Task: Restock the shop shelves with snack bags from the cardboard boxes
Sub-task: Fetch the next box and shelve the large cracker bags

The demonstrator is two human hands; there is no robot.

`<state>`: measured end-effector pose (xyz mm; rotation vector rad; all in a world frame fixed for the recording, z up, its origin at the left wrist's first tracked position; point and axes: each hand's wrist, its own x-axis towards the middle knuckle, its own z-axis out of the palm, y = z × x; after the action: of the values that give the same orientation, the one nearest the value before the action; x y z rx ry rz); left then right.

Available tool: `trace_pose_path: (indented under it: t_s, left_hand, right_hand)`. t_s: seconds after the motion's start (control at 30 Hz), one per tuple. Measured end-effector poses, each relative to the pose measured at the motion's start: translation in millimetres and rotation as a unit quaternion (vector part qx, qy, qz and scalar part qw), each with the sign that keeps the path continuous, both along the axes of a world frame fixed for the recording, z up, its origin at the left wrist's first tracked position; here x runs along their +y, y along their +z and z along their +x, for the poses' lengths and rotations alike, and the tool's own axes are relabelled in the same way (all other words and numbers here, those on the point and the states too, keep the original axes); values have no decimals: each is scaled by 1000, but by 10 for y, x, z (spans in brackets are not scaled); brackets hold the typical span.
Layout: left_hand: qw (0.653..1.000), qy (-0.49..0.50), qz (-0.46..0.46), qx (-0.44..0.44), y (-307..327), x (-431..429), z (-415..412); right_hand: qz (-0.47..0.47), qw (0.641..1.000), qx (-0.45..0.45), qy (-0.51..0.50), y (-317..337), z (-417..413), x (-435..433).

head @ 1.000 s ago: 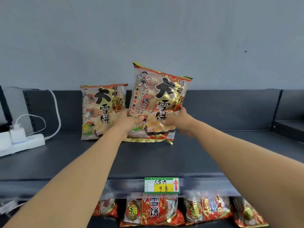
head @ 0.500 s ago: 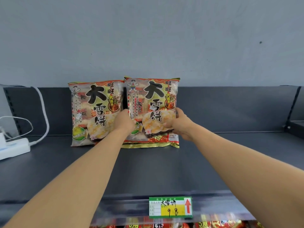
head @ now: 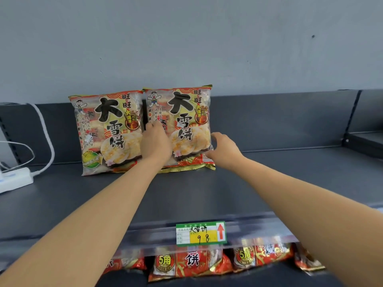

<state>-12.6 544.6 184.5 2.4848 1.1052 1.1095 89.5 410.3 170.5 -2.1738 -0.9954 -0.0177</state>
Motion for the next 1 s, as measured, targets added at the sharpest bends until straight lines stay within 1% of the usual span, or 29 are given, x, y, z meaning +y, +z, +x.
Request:
trace_pose_path:
  t_s: [0.13, 0.23, 0.3, 0.4, 0.5, 0.6, 0.7, 0.77, 0.83, 0.9, 1.0]
  left_hand:
    - [996, -81, 17, 13, 87, -527, 3]
    - [987, -159, 23, 4, 129, -1072, 75]
    - [975, -218, 32, 15, 108, -1522, 155]
    - [949, -313, 29, 32, -27, -2287, 282]
    - [915, -399, 21, 53, -272, -3080, 376]
    - [881, -457, -8, 122, -666, -3814, 418]
    - [842, -486, -42, 231, -1156, -4409, 412]
    - [814, -487, -78, 306, -1476, -4699, 400]
    - [795, -476, -117, 357, -1794, -4888, 390]
    - [784, -456, -158, 391, -2086, -5004, 350]
    - [787, -411, -217, 406, -2505, -5088, 276]
  right_hand:
    - [-35, 998, -57, 0, 54, -68, -468]
    - [-44, 995, -82, -28, 40, -67, -964]
    - [-47, 992, -98, -62, 2, -60, -1390]
    - [-52, 987, -98, -118, -85, -66, -2157]
    - [-56, 975, -95, -192, -245, -109, -3008]
    - [-62, 959, -65, -269, -521, -197, -3852]
    - [-99, 946, -5, -308, -917, -315, -4580]
    - [-142, 939, 43, -311, -1232, -391, -4949]
    - [-174, 931, 91, -307, -1542, -459, -5212]
    - [-196, 926, 129, -295, -1855, -523, -5375]
    - [-236, 921, 176, -256, -2287, -581, -5458]
